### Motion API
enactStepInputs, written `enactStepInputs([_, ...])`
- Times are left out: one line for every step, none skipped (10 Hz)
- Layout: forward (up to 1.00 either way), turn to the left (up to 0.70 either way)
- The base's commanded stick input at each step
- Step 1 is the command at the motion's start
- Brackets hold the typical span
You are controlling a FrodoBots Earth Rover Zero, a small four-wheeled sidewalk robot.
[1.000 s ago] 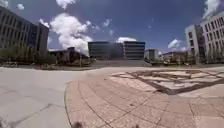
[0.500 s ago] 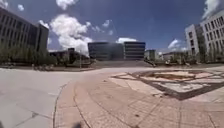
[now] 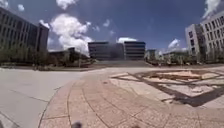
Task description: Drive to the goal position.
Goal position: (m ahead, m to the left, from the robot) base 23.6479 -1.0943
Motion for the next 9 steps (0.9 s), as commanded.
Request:
enactStepInputs([0.70, 0.00])
enactStepInputs([0.70, 0.00])
enactStepInputs([0.70, 0.00])
enactStepInputs([0.70, 0.00])
enactStepInputs([0.70, 0.00])
enactStepInputs([0.70, 0.00])
enactStepInputs([0.70, 0.00])
enactStepInputs([0.70, 0.00])
enactStepInputs([0.70, 0.00])
